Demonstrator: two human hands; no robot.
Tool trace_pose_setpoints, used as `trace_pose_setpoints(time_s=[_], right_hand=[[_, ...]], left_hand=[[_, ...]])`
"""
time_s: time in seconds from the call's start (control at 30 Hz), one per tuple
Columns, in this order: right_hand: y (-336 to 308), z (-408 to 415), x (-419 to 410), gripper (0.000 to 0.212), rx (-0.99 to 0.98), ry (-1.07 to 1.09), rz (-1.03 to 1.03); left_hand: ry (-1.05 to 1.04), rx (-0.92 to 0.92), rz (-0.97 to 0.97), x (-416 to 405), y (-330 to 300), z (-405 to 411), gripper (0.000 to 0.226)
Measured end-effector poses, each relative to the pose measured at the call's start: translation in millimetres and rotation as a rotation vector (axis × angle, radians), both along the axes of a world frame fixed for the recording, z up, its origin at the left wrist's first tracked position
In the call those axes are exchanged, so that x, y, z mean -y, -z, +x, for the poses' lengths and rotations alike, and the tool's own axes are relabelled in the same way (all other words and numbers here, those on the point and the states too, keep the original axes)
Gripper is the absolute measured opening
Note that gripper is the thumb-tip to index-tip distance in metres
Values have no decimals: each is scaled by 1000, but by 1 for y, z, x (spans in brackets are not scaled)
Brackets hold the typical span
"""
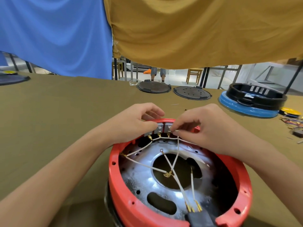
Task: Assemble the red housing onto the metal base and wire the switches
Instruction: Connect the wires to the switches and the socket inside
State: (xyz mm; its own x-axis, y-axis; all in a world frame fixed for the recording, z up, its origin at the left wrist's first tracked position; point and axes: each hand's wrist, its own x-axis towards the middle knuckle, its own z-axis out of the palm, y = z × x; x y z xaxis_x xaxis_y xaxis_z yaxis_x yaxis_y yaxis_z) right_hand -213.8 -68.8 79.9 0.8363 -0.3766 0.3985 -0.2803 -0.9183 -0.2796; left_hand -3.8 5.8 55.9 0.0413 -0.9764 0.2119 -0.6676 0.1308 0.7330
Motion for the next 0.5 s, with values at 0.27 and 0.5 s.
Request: trace_pose_setpoints(time_s=[0.27, 0.5], right_hand=[[1, 0, 3, 15, -94, -12, -51], [3, -1, 4, 18, -79, -16, -84]], left_hand=[[9, 10, 30, -1, 0, -1, 30], [3, 8, 34, -1, -1, -2, 31]])
